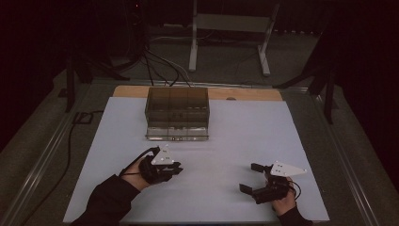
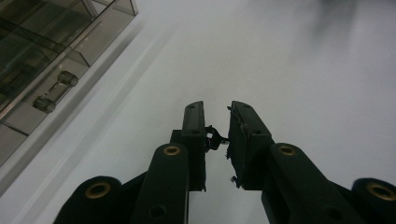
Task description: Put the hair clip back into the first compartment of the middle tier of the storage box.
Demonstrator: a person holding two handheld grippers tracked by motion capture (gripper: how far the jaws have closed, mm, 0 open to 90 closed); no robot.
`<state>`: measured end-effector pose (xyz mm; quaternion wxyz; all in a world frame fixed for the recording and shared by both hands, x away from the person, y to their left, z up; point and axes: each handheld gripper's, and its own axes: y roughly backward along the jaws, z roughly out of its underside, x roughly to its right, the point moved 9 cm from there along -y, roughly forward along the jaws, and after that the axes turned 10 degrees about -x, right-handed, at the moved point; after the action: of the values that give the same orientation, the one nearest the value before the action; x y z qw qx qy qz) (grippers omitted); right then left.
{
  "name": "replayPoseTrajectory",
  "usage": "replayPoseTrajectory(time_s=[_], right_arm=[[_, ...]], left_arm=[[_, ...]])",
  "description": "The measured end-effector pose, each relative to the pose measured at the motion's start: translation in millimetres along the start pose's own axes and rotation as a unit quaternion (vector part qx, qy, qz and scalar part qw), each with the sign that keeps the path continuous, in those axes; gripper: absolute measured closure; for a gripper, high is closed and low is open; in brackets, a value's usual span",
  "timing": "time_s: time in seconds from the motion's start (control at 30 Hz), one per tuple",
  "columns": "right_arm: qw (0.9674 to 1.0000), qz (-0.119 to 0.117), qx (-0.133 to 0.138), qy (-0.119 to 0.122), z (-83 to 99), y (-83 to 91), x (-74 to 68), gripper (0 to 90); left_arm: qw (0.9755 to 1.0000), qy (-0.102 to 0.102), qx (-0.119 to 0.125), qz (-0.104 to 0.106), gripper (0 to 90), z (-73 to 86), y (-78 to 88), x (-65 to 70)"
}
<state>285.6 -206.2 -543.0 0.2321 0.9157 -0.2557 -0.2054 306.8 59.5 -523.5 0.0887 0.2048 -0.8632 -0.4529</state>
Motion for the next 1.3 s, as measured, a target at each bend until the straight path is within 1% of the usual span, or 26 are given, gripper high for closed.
replayPoseTrajectory(time_s=[0.1, 0.2, 0.43, 0.83, 1.0, 1.03, 1.2, 1.23, 1.3], right_arm=[[1.0000, -0.001, 0.001, -0.002, -0.2, 0.3, 0.1, 0.0], [1.0000, 0.000, 0.000, 0.000, 0.1, 0.3, -0.3, 0.0], [1.0000, 0.000, 0.001, 0.000, -0.3, 0.1, -0.1, 0.0], [1.0000, -0.001, 0.001, -0.001, -0.4, 0.1, -0.3, 0.0], [1.0000, -0.001, 0.000, 0.002, -0.1, 0.1, -0.6, 0.0], [1.0000, -0.001, 0.001, -0.001, -0.5, 0.2, -0.3, 0.0], [1.0000, -0.001, 0.000, 0.001, -0.1, 0.0, -0.6, 0.0], [1.0000, -0.002, 0.001, -0.001, -0.4, -0.1, -0.1, 0.0], [1.0000, -0.001, 0.000, 0.000, 0.0, -0.1, -0.5, 0.0]], left_arm=[[1.0000, 0.004, 0.002, -0.001, 77.9, 0.6, 0.7, -1.4], [1.0000, 0.003, 0.001, -0.002, 77.9, 1.0, 1.2, -2.2], [0.9999, 0.011, 0.004, -0.007, 77.9, -0.2, 6.1, -11.0], [0.9997, 0.020, 0.008, -0.014, 77.9, -1.2, 12.4, -21.3], [0.9996, 0.021, 0.008, -0.016, 77.9, -1.3, 13.9, -23.8], [0.9995, 0.023, 0.009, -0.018, 77.9, -1.5, 14.8, -25.8], [0.9994, 0.026, 0.010, -0.020, 77.9, -2.1, 17.8, -29.6], [0.9993, 0.029, 0.010, -0.022, 77.9, -2.2, 19.0, -32.1], [0.9992, 0.030, 0.012, -0.023, 77.9, -2.9, 21.0, -34.1]])
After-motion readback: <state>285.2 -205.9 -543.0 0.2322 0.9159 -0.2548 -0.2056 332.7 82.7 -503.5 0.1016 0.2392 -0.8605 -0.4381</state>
